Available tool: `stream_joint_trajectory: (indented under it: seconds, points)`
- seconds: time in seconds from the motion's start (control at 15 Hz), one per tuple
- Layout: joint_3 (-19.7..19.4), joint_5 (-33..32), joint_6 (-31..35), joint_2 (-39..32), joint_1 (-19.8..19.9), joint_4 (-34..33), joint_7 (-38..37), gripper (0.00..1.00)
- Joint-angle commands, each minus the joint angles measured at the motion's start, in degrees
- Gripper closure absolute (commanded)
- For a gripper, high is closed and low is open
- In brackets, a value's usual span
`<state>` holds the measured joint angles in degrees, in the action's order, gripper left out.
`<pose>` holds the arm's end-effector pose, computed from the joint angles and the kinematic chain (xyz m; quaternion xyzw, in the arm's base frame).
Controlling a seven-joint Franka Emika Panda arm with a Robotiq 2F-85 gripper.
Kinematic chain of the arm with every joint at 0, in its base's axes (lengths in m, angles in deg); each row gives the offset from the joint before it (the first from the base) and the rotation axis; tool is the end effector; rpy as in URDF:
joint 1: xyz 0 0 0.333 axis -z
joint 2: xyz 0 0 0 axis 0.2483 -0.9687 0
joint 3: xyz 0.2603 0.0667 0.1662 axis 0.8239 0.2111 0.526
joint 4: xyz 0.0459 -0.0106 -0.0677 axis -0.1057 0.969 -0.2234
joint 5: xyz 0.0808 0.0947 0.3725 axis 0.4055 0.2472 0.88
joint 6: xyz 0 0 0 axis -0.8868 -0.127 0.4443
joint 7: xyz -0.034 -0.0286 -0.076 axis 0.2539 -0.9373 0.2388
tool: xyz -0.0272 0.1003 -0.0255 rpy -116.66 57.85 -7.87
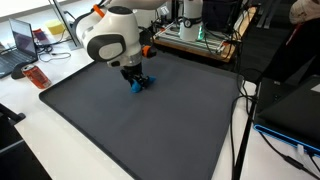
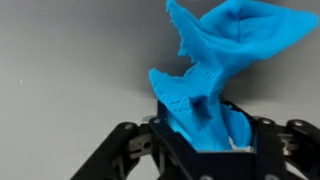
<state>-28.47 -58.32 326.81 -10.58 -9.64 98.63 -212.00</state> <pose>0.5839 0.0102 0.1517 0.9966 0.0539 -0.0244 0.0569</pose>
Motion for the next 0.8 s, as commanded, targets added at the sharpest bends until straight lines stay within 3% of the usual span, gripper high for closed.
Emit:
stream_joint_trajectory:
  seconds: [0.0, 0.07, 0.13, 0.27, 0.73]
  points:
    - [3.04, -5.26, 1.85, 0.26, 1.41, -0.88, -2.25, 0.73]
    - [3.53, -6.17, 1.86, 0.91, 1.45, -0.30, -2.10, 0.79]
    - [0.40, -3.00, 1.76, 0.50, -0.52, 1.82, 0.15, 0.86]
    - [0.18, -3.05, 1.76, 1.52, -0.68, 3.30, 0.56, 0.96]
    - [-0.49, -2.99, 0.83, 10.64, -3.86, 17.36, 4.45, 1.00]
